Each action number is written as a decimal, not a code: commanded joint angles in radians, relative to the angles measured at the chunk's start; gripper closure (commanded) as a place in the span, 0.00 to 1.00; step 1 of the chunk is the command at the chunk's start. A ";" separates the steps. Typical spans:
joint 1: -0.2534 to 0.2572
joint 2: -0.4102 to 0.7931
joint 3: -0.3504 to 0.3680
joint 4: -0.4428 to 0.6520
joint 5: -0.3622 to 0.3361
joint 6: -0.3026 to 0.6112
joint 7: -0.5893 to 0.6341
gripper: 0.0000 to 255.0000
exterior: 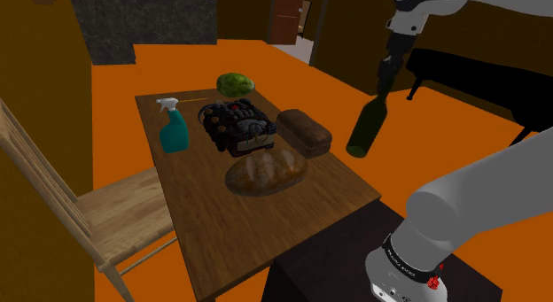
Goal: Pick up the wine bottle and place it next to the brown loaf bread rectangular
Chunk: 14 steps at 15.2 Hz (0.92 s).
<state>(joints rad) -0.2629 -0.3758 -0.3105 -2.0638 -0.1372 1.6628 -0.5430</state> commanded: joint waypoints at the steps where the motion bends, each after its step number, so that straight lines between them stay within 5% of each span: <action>1: 0.000 -0.003 0.000 -0.027 -0.001 0.025 0.003 1.00; 14: -0.006 0.005 -0.016 -0.194 -0.011 0.200 0.009 1.00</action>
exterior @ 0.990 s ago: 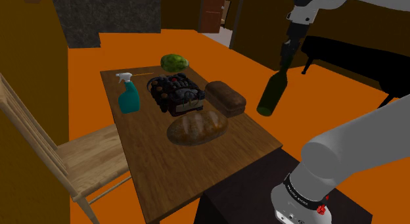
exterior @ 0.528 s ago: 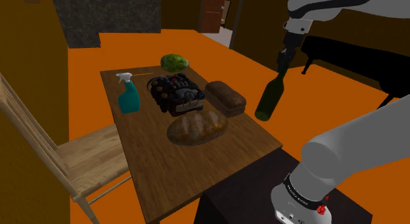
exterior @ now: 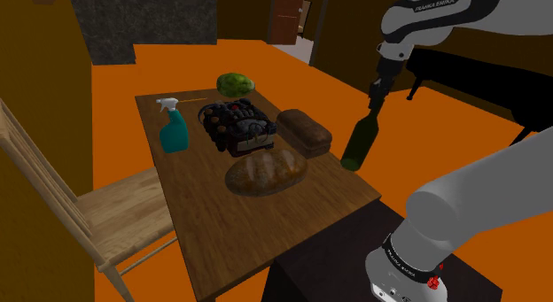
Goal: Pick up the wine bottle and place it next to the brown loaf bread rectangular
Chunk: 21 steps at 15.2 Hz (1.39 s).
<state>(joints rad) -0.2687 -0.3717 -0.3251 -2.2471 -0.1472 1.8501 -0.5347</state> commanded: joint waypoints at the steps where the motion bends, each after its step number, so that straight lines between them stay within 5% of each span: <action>1: -0.001 0.003 -0.002 -0.022 -0.001 0.026 0.001 1.00; 13: -0.002 0.014 -0.008 -0.065 -0.003 0.080 0.001 1.00; 14: -0.002 0.014 -0.008 -0.065 -0.003 0.080 0.001 0.00; 19: -0.002 0.014 -0.008 -0.065 -0.003 0.080 0.001 0.00; 21: 0.001 0.004 -0.001 -0.007 0.001 0.011 0.001 0.00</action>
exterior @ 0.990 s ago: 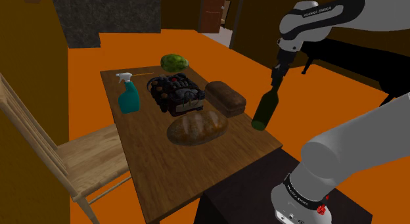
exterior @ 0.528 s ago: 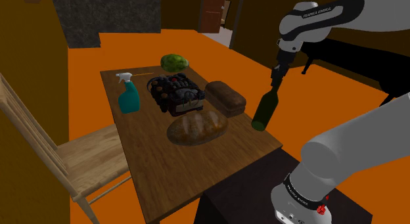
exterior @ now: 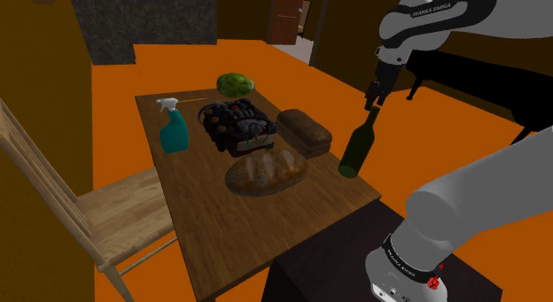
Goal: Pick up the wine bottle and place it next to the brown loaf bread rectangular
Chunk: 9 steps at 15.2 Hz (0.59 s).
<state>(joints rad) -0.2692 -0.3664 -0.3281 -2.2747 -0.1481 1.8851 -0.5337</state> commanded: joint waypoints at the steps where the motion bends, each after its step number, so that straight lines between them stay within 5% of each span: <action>1: 0.003 -0.004 0.006 0.052 0.004 -0.058 0.000 0.00; 9: 0.004 -0.006 0.009 0.077 0.005 -0.084 -0.001 0.00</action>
<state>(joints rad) -0.2656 -0.3720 -0.3196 -2.1977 -0.1429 1.8012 -0.5346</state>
